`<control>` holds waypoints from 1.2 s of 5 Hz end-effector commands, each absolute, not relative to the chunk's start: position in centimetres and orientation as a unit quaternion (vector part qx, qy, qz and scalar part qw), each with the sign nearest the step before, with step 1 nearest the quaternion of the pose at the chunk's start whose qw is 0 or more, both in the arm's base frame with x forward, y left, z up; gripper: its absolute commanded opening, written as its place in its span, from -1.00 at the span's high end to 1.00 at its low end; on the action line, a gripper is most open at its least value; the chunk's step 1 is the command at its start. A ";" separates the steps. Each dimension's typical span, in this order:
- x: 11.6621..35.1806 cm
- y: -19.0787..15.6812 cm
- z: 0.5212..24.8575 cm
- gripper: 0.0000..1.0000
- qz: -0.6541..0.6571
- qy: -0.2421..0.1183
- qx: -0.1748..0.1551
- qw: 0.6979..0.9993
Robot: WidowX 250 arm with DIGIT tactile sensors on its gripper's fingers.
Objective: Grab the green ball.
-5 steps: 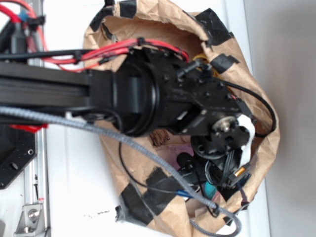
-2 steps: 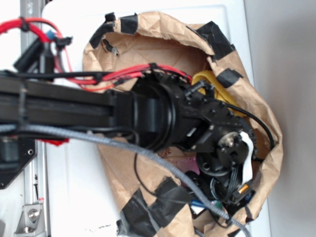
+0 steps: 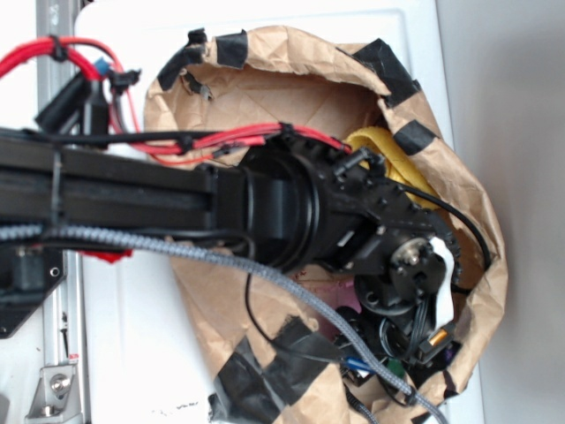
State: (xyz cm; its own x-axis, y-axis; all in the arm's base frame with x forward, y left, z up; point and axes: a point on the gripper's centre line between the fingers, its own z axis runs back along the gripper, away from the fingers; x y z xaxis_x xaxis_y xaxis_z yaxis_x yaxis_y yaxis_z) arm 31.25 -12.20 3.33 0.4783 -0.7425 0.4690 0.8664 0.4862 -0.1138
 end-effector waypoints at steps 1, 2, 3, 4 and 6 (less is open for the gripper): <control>31.1 -6.4 8.0 1.00 -0.400 -0.224 -0.113 0.881; 30.8 -3.5 10.0 1.00 -0.342 -0.231 -0.085 0.907; 30.6 -1.9 11.6 1.00 -0.265 -0.195 -0.068 0.942; 30.4 -1.5 12.3 1.00 -0.220 -0.168 -0.056 0.959; 29.4 -2.0 13.6 1.00 -0.139 -0.105 -0.044 0.984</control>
